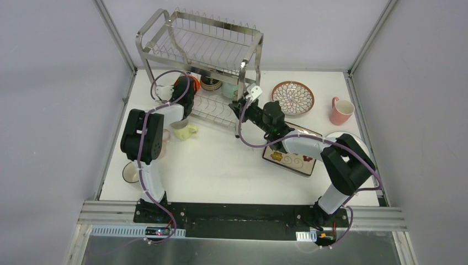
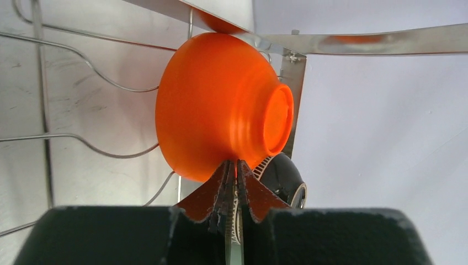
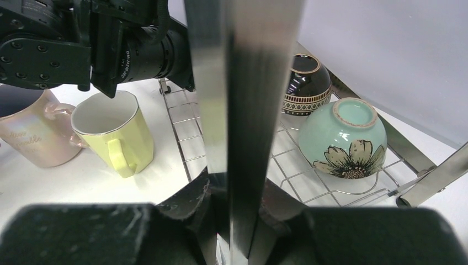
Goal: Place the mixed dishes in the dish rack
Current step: Move the bowl to the dish rack.
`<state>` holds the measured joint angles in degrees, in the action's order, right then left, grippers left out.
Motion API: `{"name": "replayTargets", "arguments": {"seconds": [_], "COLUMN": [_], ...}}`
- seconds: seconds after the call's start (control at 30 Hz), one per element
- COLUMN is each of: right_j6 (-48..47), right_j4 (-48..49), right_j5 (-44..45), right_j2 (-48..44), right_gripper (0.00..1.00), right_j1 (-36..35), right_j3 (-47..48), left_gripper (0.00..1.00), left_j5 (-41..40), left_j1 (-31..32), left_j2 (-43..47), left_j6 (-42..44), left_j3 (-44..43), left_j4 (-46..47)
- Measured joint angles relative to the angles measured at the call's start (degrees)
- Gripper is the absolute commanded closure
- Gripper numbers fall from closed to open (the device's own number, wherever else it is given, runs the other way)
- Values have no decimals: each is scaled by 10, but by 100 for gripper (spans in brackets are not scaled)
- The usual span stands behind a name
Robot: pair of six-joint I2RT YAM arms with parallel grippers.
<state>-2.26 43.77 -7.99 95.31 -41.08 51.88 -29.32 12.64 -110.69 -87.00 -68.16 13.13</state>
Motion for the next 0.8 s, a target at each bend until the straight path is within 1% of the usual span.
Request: {"name": "replayTargets", "arguments": {"seconds": [0.3,0.57,0.8], "right_j6": [0,1,2], "right_j4": [6,10,13], "right_j5": [-10,-17,-21], "right_j2": [0,0,0], "right_gripper": [100,100,100], "right_j1": [3,5,6], "right_j3": [-3,-5,-7], "left_gripper": [87,85,84], "left_j5": [-2,10,23], "left_j1": [2,7,3], "left_j2": [-19,-53,-57], "left_j6": [11,25,50], "left_j3": [-1,-9,-10], "left_j4": [56,122,147]}}
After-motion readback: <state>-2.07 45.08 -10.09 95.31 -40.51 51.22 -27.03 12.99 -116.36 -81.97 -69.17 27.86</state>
